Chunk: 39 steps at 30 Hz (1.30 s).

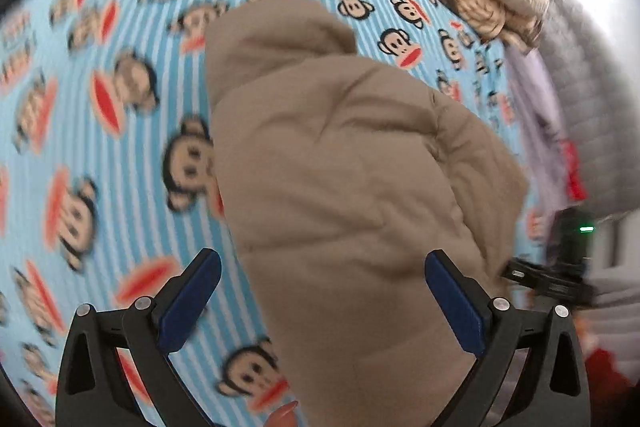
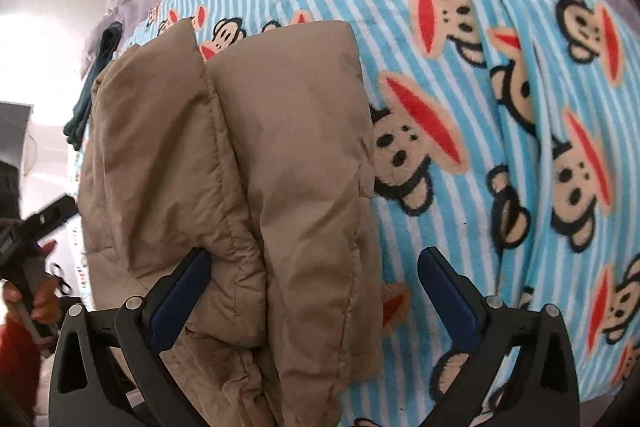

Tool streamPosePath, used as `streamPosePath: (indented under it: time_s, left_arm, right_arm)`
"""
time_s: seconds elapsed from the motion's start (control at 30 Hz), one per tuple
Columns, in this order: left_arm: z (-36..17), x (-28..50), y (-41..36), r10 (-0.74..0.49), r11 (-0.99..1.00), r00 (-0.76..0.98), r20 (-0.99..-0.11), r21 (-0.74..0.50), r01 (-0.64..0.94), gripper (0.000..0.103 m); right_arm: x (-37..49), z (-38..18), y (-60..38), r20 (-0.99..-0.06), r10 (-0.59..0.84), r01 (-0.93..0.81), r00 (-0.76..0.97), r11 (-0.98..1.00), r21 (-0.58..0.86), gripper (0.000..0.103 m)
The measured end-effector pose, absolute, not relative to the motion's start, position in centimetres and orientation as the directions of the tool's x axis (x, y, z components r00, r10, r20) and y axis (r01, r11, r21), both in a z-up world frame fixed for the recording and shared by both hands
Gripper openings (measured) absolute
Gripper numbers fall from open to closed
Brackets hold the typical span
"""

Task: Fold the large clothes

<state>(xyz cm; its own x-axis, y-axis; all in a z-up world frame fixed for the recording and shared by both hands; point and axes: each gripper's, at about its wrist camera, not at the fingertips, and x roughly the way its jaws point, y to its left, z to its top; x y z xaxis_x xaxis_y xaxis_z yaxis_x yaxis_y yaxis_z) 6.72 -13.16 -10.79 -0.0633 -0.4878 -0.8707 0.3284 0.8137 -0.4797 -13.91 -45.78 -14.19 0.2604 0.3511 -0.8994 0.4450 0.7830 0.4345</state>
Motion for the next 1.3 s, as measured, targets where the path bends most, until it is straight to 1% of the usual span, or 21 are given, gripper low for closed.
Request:
streamPosePath:
  time_s: [0.03, 0.1, 0.23, 0.27, 0.43, 0.57, 0.73, 0.77, 0.8, 0.83, 0.9, 0.97, 1.03, 1.2, 1.3]
  left_arm:
    - [-11.7, 6.7, -12.2, -0.539, 0.791, -0.102, -0.836, -0.544, 0.28, 0.102]
    - [-13.4, 6.6, -11.0, -0.601, 0.758, -0.143, -0.786, -0.618, 0.208, 0.102]
    - [-16.2, 5.9, -10.7, -0.661, 0.711, -0.182, -0.728, -0.685, 0.16, 0.102]
    - [-17.0, 5.6, -11.0, -0.685, 0.686, -0.198, -0.701, -0.712, 0.146, 0.102]
    - [-19.1, 5.7, -11.7, -0.729, 0.642, -0.219, -0.648, -0.759, 0.108, 0.102]
    - [-20.2, 5.9, -12.1, -0.745, 0.618, -0.237, -0.623, -0.779, 0.106, 0.102]
    - [-21.2, 6.1, -13.0, -0.762, 0.601, -0.25, -0.598, -0.796, 0.072, 0.103]
    - [-21.1, 6.1, -13.2, -0.761, 0.603, -0.243, -0.602, -0.794, 0.077, 0.1]
    - [-20.4, 6.0, -13.2, -0.76, 0.605, -0.229, -0.608, -0.791, 0.091, 0.095]
    - [-19.9, 5.9, -13.2, -0.762, 0.604, -0.218, -0.61, -0.79, 0.1, 0.091]
    - [-18.7, 6.1, -12.9, -0.768, 0.598, -0.202, -0.608, -0.793, 0.114, 0.082]
    - [-17.1, 6.5, -12.6, -0.766, 0.6, -0.179, -0.617, -0.787, 0.145, 0.081]
    - [-15.4, 7.3, -12.2, -0.766, 0.602, -0.15, -0.625, -0.779, 0.176, 0.081]
    - [-11.7, 10.9, -9.1, -0.774, 0.605, -0.071, -0.629, -0.768, 0.211, 0.081]
    - [-10.1, 13.6, -6.8, -0.77, 0.617, -0.025, -0.638, -0.753, 0.228, 0.081]
  right_arm:
    - [-13.8, -14.4, -46.0, -0.893, 0.367, 0.44, 0.261, 0.778, 0.448, 0.103]
    - [-13.4, -14.8, -46.3, -0.873, 0.41, 0.421, 0.264, 0.765, 0.487, 0.103]
    - [-12.3, -16.5, -46.9, -0.821, 0.509, 0.403, 0.259, 0.715, 0.571, 0.103]
    - [-11.9, -16.9, -47.0, -0.805, 0.534, 0.396, 0.259, 0.701, 0.593, 0.103]
    - [-9.9, -18.5, -46.8, -0.717, 0.647, 0.355, 0.26, 0.627, 0.694, 0.103]
    - [-8.1, -20.0, -45.8, -0.647, 0.721, 0.341, 0.247, 0.561, 0.755, 0.103]
    - [-7.3, -21.4, -45.1, -0.637, 0.732, 0.408, 0.244, 0.518, 0.752, 0.102]
    - [-7.3, -21.2, -45.0, -0.639, 0.728, 0.413, 0.249, 0.516, 0.75, 0.098]
    - [-7.3, -21.1, -45.0, -0.638, 0.727, 0.415, 0.254, 0.514, 0.751, 0.089]
    - [-7.5, -20.7, -45.0, -0.629, 0.73, 0.415, 0.267, 0.502, 0.759, 0.083]
    - [-7.7, -19.8, -45.0, -0.62, 0.727, 0.416, 0.294, 0.487, 0.768, 0.068]
    - [-7.7, -18.7, -44.7, -0.615, 0.725, 0.406, 0.312, 0.483, 0.776, 0.061]
    - [-7.3, -17.5, -43.9, -0.608, 0.722, 0.392, 0.33, 0.481, 0.784, 0.059]
    - [-5.0, -15.2, -41.9, -0.572, 0.726, 0.349, 0.381, 0.46, 0.816, 0.058]
    - [-1.9, -14.1, -39.9, -0.554, 0.737, 0.309, 0.388, 0.462, 0.831, 0.058]
